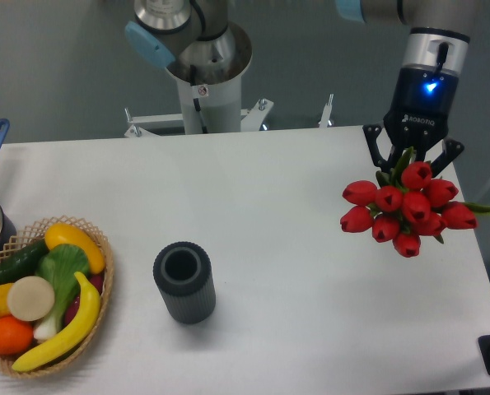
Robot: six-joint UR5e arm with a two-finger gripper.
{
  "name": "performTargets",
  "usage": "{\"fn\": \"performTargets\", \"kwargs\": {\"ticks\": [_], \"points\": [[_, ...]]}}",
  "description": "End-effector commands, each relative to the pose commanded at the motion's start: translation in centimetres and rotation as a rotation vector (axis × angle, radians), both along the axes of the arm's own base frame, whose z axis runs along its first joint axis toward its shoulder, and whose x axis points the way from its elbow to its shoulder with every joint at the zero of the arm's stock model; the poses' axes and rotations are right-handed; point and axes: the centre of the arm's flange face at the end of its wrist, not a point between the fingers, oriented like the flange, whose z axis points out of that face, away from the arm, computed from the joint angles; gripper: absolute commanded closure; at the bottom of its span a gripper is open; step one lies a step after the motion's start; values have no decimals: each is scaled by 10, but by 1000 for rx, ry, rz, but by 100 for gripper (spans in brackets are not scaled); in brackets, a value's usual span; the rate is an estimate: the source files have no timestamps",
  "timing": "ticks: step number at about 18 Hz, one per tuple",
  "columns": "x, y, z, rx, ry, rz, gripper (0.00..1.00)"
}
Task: Insert the flowers into the vase
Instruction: 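Lift the red tulip bunch slightly with the gripper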
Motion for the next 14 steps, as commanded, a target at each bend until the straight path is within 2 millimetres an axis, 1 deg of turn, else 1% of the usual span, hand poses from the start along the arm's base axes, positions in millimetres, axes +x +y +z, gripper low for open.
{"fn": "performTargets", "kwargs": {"ticks": [3,5,7,14], "points": [[2,3,-3,-2,-3,-9,71],[1,3,0,0,0,-6,71],[2,4,-6,-3,-7,-11,71],[4,9,-10,-5,-14,-20,71]]}}
